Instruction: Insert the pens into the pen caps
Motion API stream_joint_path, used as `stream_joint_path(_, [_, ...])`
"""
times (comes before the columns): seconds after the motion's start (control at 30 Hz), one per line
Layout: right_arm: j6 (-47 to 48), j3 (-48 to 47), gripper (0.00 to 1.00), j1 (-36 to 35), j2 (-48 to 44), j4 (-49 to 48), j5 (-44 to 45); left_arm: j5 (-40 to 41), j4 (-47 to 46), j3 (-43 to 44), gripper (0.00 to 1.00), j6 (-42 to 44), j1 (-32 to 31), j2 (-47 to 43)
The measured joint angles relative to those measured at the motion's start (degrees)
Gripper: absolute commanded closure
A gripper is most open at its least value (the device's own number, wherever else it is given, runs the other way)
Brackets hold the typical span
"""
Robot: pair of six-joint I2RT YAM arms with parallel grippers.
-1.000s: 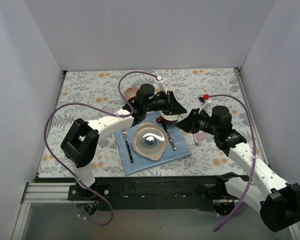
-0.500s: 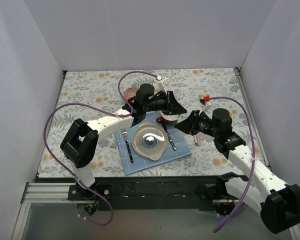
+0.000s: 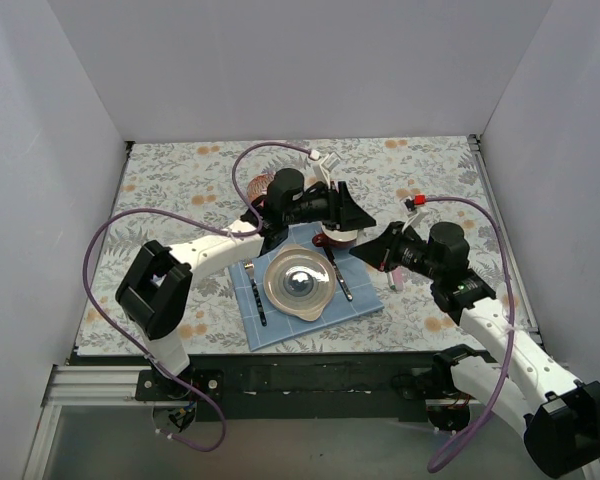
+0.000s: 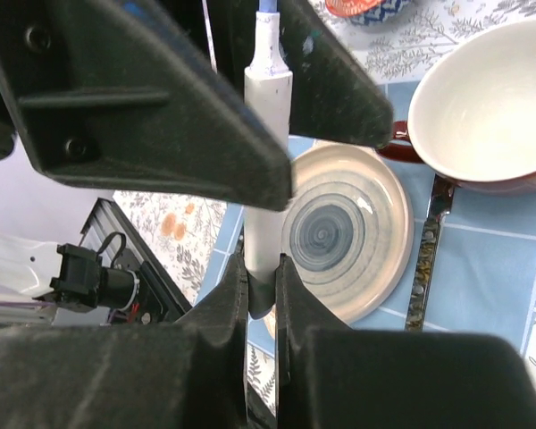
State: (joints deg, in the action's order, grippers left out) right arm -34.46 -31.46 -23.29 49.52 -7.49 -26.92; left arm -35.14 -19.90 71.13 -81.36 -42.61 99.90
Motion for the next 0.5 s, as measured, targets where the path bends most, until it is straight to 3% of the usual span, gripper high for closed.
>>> stream_joint_path(0.5, [-3.7, 0.3, 0.99, -0.1, -1.2, -4.6, 3.9, -3.7, -11.0, -7.0, 0.65, -3.7, 0.0, -2.0])
